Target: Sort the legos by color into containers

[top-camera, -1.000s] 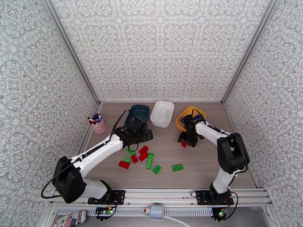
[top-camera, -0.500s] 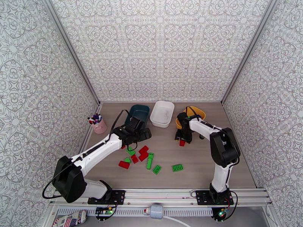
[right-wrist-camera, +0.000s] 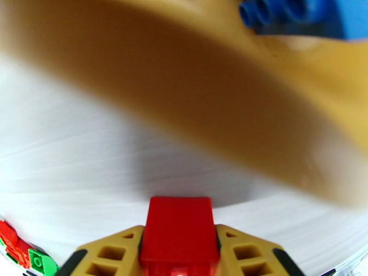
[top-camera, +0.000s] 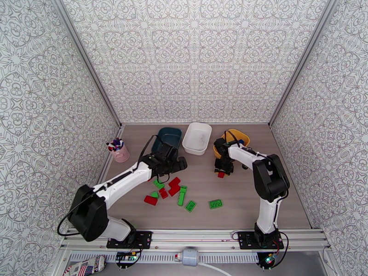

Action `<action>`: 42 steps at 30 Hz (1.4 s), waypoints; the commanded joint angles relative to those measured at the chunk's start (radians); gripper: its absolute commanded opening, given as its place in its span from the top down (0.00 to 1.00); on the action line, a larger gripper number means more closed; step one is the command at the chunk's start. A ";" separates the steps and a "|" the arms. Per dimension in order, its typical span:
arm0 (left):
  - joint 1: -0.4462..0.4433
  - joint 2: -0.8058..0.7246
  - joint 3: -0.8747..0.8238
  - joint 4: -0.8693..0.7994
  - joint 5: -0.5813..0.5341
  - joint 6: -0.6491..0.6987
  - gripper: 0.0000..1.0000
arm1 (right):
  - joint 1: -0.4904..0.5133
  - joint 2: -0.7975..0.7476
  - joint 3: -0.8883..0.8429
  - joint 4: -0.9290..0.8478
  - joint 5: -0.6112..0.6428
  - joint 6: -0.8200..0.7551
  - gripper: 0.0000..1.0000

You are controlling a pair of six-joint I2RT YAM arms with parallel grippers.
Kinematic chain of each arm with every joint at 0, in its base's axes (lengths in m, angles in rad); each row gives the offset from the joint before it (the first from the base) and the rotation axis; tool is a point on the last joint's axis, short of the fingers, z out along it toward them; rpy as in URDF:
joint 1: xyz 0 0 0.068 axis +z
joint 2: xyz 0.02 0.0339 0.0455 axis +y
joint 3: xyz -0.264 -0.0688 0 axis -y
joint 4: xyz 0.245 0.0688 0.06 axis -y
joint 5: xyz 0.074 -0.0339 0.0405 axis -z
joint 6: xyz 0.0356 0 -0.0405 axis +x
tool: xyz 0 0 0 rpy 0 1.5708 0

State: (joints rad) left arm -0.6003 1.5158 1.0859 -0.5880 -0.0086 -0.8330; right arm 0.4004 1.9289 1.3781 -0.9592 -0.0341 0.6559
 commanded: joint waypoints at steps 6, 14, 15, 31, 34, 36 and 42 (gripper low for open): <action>0.010 0.128 0.120 0.131 0.179 0.021 0.01 | 0.011 -0.090 0.063 0.014 -0.105 0.017 0.69; 0.086 0.229 0.245 0.245 0.319 -0.016 0.03 | 0.008 -0.012 0.276 0.055 -0.271 0.037 0.69; 0.104 0.238 0.256 0.260 0.326 -0.031 0.03 | 0.006 0.011 0.314 0.054 -0.286 0.042 0.69; 0.218 0.242 0.375 0.141 0.264 0.053 0.05 | -0.036 0.430 0.886 0.039 -0.465 0.148 0.61; 0.212 0.199 0.344 0.072 0.183 0.098 0.05 | -0.040 0.471 0.946 0.030 -0.482 0.156 0.55; 0.206 0.164 0.310 0.021 0.134 0.121 0.05 | -0.040 0.485 0.968 0.024 -0.484 0.152 0.46; 0.193 0.019 0.186 -0.110 -0.002 0.131 0.05 | -0.039 0.442 0.929 0.020 -0.477 0.127 0.38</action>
State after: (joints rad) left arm -0.3981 1.6104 1.3186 -0.5823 0.0952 -0.7311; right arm 0.3634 2.4058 2.3058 -0.9180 -0.4957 0.7967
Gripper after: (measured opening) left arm 0.954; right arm 0.622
